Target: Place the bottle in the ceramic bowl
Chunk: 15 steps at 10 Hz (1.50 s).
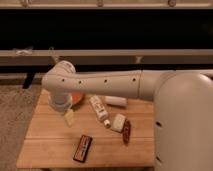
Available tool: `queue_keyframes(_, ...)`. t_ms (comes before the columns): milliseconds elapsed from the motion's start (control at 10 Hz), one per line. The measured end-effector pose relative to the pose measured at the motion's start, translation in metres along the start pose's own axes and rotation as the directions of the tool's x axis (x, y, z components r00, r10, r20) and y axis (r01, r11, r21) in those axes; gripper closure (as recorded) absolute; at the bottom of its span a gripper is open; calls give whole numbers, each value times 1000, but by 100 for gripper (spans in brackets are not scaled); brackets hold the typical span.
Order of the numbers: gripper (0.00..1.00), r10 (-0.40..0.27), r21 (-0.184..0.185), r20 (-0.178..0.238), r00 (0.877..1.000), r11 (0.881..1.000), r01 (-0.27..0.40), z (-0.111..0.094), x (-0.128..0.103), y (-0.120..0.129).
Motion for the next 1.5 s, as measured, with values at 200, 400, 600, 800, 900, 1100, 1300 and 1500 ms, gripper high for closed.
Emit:
queue_keyframes(200, 20, 0, 0, 0, 1000, 1000, 0, 0, 0, 0)
queue_keyframes(400, 20, 0, 0, 0, 1000, 1000, 0, 0, 0, 0)
queue_keyframes(600, 20, 0, 0, 0, 1000, 1000, 0, 0, 0, 0)
queue_keyframes(800, 20, 0, 0, 0, 1000, 1000, 0, 0, 0, 0)
queue_keyframes(900, 20, 0, 0, 0, 1000, 1000, 0, 0, 0, 0)
queue_keyframes(1100, 20, 0, 0, 0, 1000, 1000, 0, 0, 0, 0)
queue_keyframes(1300, 20, 9, -6, -2, 1000, 1000, -9, 0, 2, 0)
queue_keyframes(1500, 20, 75, -34, -11, 997, 997, -75, 9, 24, 13)
